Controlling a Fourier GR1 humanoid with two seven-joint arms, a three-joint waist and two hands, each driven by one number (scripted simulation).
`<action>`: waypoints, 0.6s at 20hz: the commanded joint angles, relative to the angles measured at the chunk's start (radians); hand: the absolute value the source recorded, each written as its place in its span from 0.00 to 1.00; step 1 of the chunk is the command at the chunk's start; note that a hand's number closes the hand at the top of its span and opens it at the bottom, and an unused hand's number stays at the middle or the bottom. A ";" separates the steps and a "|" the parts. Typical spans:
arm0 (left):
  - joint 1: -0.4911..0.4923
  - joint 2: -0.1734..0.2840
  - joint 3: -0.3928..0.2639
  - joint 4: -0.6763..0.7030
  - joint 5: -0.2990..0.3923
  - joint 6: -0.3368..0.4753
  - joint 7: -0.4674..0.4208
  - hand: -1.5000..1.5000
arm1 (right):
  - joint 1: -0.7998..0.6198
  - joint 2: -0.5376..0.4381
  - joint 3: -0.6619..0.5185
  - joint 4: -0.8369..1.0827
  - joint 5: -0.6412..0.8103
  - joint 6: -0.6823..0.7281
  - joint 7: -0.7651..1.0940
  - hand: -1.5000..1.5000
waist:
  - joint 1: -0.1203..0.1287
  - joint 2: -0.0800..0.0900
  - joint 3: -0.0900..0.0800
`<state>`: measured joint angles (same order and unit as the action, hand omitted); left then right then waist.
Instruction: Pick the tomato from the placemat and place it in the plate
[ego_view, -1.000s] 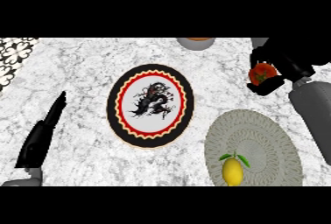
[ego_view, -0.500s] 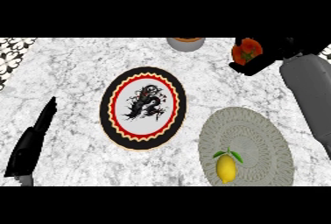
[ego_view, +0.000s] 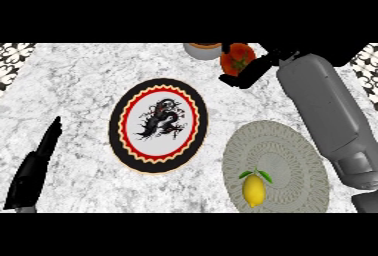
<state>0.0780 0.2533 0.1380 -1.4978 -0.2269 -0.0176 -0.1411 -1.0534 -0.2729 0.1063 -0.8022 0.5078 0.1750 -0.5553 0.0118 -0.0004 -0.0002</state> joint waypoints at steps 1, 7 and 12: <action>0.011 0.006 0.021 0.039 0.002 -0.004 -0.043 0.50 | -0.021 0.108 0.026 -0.033 0.008 0.013 0.097 1.00 | -0.003 0.000 0.000; 0.005 -0.009 0.004 -0.008 -0.009 -0.006 0.009 0.50 | -0.035 0.253 0.086 -0.070 0.049 0.016 0.281 1.00 | -0.001 0.000 0.000; -0.005 -0.014 -0.010 -0.068 -0.013 -0.013 0.069 0.50 | -0.052 0.271 0.261 -0.013 -0.017 -0.028 0.372 1.00 | 0.018 0.001 0.000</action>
<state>0.0658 0.2504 0.1402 -1.5193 -0.2338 -0.0314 -0.1085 -1.1049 -0.0318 0.2645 -0.8286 0.5231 0.1711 -0.2518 0.0212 0.0008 -0.0006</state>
